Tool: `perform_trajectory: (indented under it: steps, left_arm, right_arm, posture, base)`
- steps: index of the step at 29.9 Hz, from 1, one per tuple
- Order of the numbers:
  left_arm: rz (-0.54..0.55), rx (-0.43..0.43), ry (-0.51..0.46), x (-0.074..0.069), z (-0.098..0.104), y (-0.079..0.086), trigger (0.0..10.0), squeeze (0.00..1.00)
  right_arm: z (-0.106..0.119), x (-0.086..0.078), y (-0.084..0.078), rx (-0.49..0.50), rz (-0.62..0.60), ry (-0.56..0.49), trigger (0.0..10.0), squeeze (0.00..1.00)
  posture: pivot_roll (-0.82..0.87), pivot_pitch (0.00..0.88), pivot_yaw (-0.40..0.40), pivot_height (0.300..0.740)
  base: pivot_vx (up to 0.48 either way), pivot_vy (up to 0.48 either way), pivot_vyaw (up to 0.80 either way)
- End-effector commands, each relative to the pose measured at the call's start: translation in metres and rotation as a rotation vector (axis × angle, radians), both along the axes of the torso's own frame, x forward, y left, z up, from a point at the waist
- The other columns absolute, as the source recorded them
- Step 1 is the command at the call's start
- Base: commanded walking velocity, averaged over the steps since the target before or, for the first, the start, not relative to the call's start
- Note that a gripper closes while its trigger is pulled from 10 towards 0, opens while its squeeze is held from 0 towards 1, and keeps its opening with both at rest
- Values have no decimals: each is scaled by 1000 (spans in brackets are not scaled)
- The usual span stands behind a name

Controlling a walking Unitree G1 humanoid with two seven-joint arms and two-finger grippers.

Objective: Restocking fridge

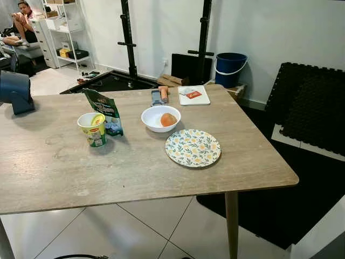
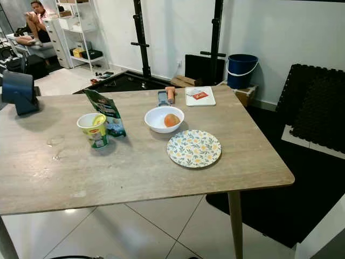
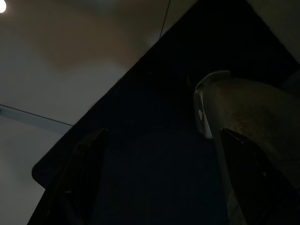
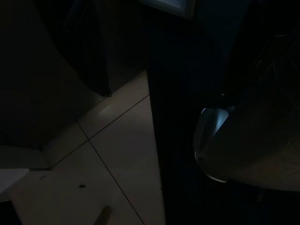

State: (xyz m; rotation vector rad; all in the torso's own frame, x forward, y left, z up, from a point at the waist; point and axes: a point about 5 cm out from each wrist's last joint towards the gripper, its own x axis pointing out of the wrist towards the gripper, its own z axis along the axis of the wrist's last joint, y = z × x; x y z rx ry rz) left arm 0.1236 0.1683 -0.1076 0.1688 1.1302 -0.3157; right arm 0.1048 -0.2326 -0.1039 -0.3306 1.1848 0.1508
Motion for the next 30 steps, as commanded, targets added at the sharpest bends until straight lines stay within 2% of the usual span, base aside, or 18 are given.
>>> perform_trajectory:
  steps: [1, 3, 23, 27, 30]
  left_arm:
    - [-25, -3, 59, -14, -5, -2, 10000, 0]
    - [-25, -3, 59, -14, -5, -2, 10000, 0]
    - [-34, 1, 55, -14, -4, 0, 10000, 0]
    - [9, -9, 42, -11, -3, 0, 10000, 0]
    - [-12, -12, 38, -10, -3, 0, 10000, 0]
  right_arm:
    - [-1, -1, 2, 1, 7, 2, 10000, 0]
    - [-1, -1, 2, 1, 7, 2, 10000, 0]
    - [0, 0, 2, -1, 16, -2, 10000, 0]
    - [0, 0, 2, -2, 16, -2, 10000, 0]
    - [0, 0, 2, -2, 15, -2, 10000, 0]
  posture:
    - [-49, 0, 10, 740]
    - [-49, 0, 10, 740]
    - [-47, 0, 11, 740]
    - [-48, 0, 11, 740]
    - [-48, 0, 12, 740]
  base:
    - [0, 0, 0]
    - [0, 0, 0]
    - [333, 0, 0]
    - [0, 0, 0]
    - [0, 0, 0]
